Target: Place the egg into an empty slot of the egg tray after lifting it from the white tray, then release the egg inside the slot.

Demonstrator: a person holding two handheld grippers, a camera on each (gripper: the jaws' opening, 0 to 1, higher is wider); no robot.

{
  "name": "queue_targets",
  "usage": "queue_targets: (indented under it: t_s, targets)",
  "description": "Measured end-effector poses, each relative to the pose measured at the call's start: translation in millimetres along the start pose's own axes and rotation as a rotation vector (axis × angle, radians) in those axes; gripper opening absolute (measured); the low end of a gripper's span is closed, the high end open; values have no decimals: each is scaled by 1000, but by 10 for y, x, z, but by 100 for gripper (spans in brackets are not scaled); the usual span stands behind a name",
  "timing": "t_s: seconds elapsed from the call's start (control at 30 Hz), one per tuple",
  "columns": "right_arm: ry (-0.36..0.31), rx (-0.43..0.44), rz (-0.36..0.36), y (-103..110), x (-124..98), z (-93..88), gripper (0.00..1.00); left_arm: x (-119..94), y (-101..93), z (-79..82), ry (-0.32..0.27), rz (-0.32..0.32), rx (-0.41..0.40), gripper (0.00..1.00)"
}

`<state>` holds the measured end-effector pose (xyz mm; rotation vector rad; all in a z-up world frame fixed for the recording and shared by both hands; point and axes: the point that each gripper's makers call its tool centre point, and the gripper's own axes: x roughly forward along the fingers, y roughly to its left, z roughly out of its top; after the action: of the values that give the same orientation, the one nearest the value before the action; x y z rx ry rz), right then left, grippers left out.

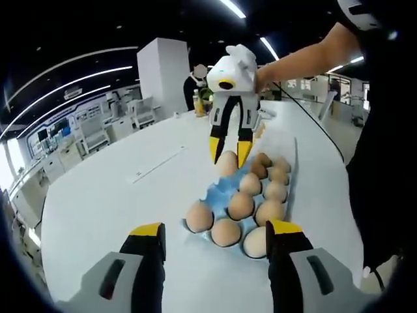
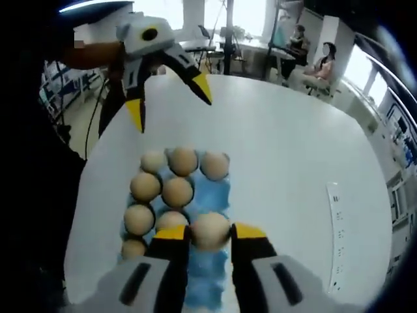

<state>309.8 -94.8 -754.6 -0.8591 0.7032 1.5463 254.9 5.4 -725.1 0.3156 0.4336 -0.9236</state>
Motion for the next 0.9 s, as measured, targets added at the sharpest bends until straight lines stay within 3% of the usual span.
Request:
queue_targets:
  t_s: [0.33, 0.9]
  targets:
    - [-43, -8, 8, -51, 165, 226, 25, -12, 15, -28, 7, 5, 1, 65]
    - [-22, 17, 47, -41, 434, 250, 25, -26, 14, -51, 14, 8, -2, 66]
